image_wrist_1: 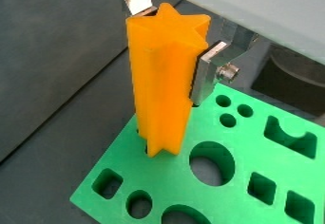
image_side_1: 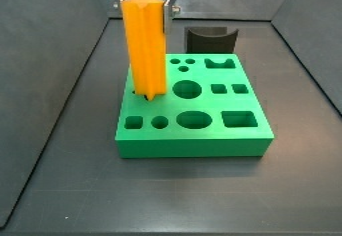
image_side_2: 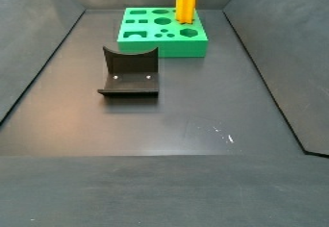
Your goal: Insert the star object.
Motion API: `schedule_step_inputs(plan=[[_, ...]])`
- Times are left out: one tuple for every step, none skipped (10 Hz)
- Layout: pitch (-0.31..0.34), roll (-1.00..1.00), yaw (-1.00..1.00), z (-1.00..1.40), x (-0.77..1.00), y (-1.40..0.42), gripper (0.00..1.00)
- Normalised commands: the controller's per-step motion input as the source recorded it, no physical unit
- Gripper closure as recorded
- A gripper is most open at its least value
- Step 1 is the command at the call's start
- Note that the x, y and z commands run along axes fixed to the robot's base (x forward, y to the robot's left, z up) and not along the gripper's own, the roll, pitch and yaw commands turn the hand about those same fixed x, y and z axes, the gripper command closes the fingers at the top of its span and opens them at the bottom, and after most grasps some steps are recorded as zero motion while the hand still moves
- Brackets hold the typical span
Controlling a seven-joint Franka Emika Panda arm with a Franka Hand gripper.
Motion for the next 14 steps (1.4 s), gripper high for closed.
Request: schedule_step_inputs(plan=[[0.07,0.08,-0.21,-0.2,-0.04,0.03,1.0],[0.0,0.08,-0.02,-0.13,-0.16,0.0,1.0],[-0.08,0.0,0.09,-0.18,-0.22,0.0,1.0],[-0.09,0.0,0.24,-0.19,-0.2,0.02,1.0],[-0.033,0.09,0.26,-0.15,-0.19,0.06,1.0],[-0.033,0.08,0.21,-0.16,-0.16,0.02,1.0],[-0.024,0.0,0.05,-0.28,0.0,0.0,1.0],[-0.064,0.01,0.0,-0.39,0.05,0.0,1.0],[-0.099,0.02,0.0,-0.43,0.03,-0.01,1.0],[-0.093,0.02,-0.02,-0.41,0.0,0.0,1.0],[-0.076,0.05,-0.02,-0.36,0.0,0.0,1.0],[-0.081,0.1,-0.01,-0.34,0.0,-0.01,1.0],[-0.059,0.11,0.0,-0.34,0.0,0.0,1.0],[-0.061,0.11,0.0,-0.35,0.0,0.0,1.0]])
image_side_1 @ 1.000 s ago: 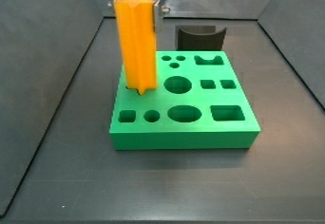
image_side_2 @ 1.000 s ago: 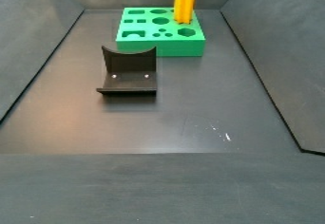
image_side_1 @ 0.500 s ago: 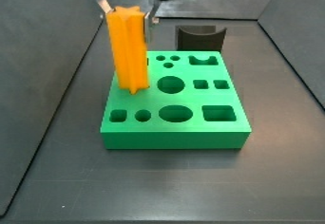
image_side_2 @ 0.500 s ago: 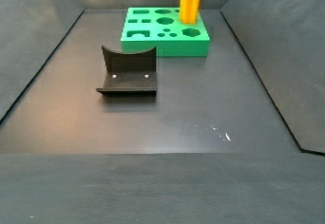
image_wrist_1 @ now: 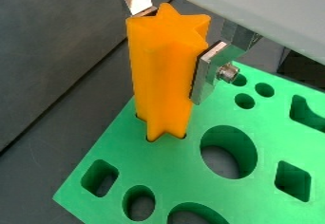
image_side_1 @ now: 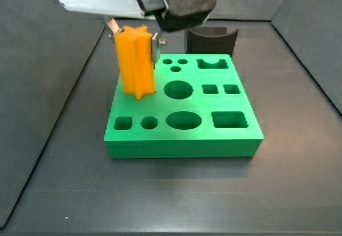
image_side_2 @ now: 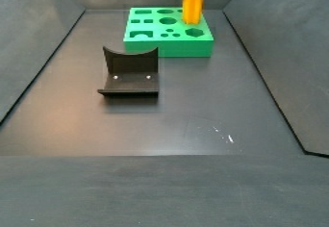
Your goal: Insert the star object.
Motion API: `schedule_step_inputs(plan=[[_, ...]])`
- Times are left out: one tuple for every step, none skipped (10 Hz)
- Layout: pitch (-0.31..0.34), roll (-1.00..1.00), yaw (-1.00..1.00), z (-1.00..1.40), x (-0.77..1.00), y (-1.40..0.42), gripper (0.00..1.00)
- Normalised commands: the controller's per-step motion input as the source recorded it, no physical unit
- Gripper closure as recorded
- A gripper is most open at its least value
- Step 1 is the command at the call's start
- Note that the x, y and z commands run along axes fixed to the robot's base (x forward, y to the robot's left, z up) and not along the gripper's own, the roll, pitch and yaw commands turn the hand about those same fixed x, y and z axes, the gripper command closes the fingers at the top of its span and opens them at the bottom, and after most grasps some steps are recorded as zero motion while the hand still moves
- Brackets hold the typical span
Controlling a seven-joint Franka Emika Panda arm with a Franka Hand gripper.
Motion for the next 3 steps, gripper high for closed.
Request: schedule_step_inputs(plan=[[-0.037,0.11,0.0,-0.35,0.0,0.0,1.0],[-0.03,0.07,0.0,-0.27,0.0,0.0,1.0],[0.0,0.0,0.0,0.0,0.0,0.0,1.0]])
